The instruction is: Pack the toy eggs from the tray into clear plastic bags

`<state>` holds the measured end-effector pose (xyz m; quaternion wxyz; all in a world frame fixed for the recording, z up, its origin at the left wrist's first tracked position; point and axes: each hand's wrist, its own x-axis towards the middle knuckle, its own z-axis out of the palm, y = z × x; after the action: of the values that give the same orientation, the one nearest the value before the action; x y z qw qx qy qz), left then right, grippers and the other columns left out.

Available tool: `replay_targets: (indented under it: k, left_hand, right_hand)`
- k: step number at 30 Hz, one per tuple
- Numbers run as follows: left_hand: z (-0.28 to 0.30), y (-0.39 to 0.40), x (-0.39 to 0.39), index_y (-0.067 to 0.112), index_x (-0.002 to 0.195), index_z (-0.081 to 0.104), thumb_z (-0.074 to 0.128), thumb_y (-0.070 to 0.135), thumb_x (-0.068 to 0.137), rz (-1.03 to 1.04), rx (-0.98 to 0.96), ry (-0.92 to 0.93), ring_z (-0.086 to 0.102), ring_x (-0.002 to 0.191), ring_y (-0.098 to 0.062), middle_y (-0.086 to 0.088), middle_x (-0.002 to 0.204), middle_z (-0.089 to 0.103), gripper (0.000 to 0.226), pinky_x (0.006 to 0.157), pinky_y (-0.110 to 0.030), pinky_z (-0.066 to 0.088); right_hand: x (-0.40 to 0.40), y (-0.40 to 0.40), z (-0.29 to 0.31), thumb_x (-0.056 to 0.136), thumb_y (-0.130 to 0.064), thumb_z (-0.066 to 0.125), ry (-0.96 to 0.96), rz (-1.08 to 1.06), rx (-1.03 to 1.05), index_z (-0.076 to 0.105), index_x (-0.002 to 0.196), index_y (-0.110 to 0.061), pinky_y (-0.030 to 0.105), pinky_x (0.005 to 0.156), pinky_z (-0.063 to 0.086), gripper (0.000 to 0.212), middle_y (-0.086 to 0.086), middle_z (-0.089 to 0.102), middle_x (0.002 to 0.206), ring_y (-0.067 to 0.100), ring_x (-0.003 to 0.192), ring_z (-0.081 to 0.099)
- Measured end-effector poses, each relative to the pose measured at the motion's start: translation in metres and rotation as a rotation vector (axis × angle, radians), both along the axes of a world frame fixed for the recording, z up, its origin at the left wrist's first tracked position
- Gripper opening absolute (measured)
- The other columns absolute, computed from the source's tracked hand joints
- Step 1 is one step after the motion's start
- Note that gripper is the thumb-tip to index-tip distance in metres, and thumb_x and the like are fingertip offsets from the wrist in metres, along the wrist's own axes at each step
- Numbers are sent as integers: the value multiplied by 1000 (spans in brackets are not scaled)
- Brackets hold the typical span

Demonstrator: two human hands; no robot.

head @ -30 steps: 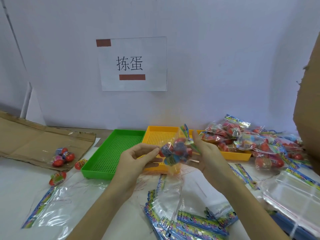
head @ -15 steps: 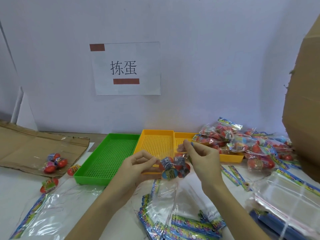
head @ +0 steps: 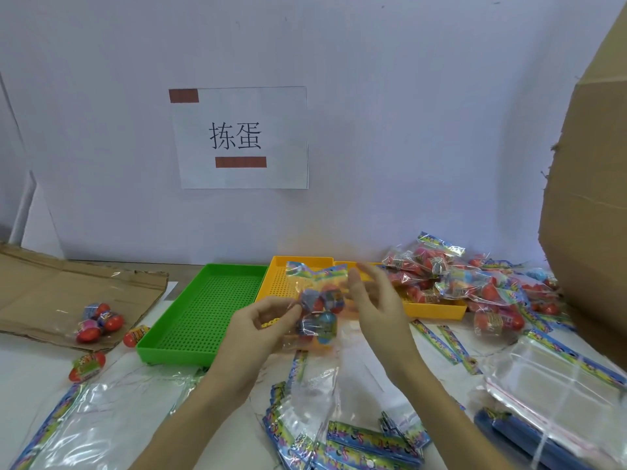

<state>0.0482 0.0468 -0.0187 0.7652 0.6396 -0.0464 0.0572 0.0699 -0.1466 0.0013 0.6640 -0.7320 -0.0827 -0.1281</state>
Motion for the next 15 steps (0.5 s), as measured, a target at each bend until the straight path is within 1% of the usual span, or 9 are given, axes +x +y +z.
replay_targets:
  k: [1,2,3,4,6,8,10,13,15]
  left_hand:
    - [0,-1,0,0,107,77,77,15,89,30,-72,22,77,93,-44,-22,110,77,24,74,-38,65]
    - [1,-2,1,-2,107,76,77,15,88,50,-128,37,77,92,-44,-23,108,77,26,73,-39,66]
    - [2,-1,1,-3,106,75,76,16,87,62,-164,49,77,92,-43,-25,107,77,27,72,-40,66]
    - [3,0,0,-3,103,75,75,17,86,66,-181,59,77,90,-41,-26,105,77,26,71,-41,66]
    - [5,2,-2,-1,97,77,76,19,85,56,-175,72,77,89,-42,-26,103,77,24,69,-40,66]
    - [5,4,-3,0,93,77,77,19,85,59,-151,76,77,89,-43,-25,101,78,20,66,-36,65]
    - [3,3,-2,0,92,77,77,18,85,49,-148,78,78,86,-39,-24,100,78,20,65,-34,63]
    - [-1,-1,0,2,101,78,76,21,90,27,-125,98,78,95,-38,-21,104,79,22,77,-41,65]
    - [-1,-1,2,7,107,77,72,21,96,81,-45,68,79,93,-34,-13,100,81,18,73,-36,65]
  right_hand:
    - [1,0,-1,92,-59,59,102,103,32,64,130,-23,25,83,61,53,-5,75,107,5,95,72]
    - [2,0,-3,93,-55,63,172,202,21,70,124,-19,33,84,63,47,-2,77,104,10,93,74]
    - [2,0,-5,96,-46,66,196,278,-16,75,116,-16,41,84,64,37,1,78,101,17,91,76]
    - [1,1,-6,98,-38,68,193,325,-50,77,110,-14,44,81,64,28,5,79,99,24,88,77]
    - [0,0,-8,101,-27,67,176,347,-49,78,104,-9,39,69,64,21,11,78,94,33,79,77]
    - [1,-3,-7,100,-23,68,170,331,-28,79,100,-6,32,61,60,20,15,77,91,33,74,77]
    - [2,-6,-4,98,-22,70,172,315,-4,80,99,-6,28,61,58,19,16,78,90,31,73,76]
    - [4,-11,-3,98,-26,70,174,281,-10,80,98,-7,28,62,55,22,14,76,84,27,70,74]
    - [6,-17,0,100,-28,67,173,221,-21,78,96,-6,27,60,54,25,8,72,78,22,68,71]
